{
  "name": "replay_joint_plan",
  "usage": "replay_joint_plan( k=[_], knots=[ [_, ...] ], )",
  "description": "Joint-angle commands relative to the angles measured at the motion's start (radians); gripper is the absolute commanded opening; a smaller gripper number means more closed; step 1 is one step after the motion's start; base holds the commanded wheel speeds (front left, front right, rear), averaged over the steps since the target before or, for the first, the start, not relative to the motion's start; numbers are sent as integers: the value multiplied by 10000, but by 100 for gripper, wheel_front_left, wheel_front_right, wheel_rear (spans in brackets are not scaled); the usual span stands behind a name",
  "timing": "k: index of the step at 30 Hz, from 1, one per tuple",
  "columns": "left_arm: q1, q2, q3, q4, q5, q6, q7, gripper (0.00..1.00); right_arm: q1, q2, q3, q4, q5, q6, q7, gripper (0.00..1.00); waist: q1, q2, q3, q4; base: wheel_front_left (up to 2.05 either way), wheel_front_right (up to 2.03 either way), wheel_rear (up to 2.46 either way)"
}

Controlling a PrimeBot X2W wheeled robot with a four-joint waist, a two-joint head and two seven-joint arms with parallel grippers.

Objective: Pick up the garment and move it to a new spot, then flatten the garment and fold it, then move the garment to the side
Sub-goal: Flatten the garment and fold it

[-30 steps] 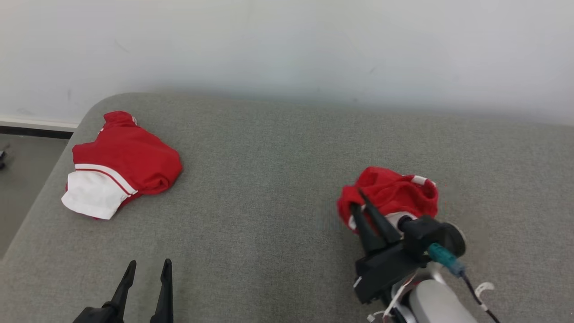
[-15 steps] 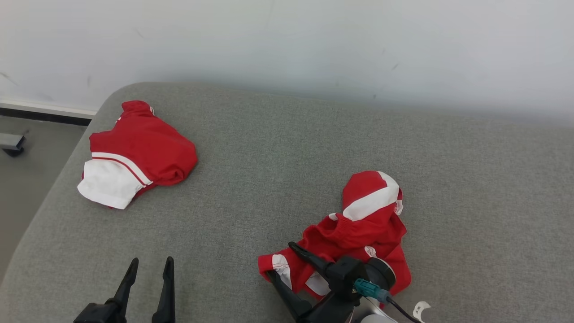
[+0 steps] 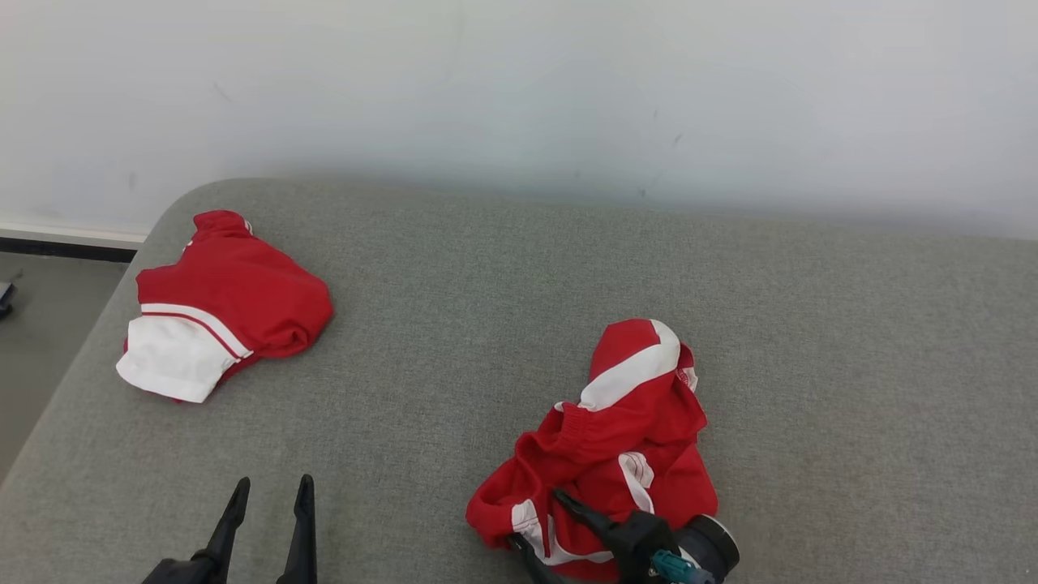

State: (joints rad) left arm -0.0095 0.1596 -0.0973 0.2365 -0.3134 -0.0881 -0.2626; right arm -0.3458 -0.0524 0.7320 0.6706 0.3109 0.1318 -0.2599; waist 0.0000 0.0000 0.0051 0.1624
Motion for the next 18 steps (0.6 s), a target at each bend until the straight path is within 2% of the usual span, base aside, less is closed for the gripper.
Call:
replay_joint_plan(
  k=[1,10,14,18],
  knots=[
    [99,-23,-4,-34,13,6,-34,100,100,-11,24,-8,-81,-23,-54,100,0,0,-11,-21,0,0,0],
    [254,63,5,-13,-53,62,-34,100,641,-240,151,-801,-238,-23,-64,100,0,0,-169,-4,0,0,0],
    [330,117,83,-69,-95,82,-34,100,975,-506,-531,-1637,-355,-23,-64,100,0,0,-227,-114,0,0,0],
    [466,116,149,-167,-108,157,-34,100,1439,-643,-1730,-2489,-566,-23,-65,100,0,0,-285,-306,0,0,0]
  ],
)
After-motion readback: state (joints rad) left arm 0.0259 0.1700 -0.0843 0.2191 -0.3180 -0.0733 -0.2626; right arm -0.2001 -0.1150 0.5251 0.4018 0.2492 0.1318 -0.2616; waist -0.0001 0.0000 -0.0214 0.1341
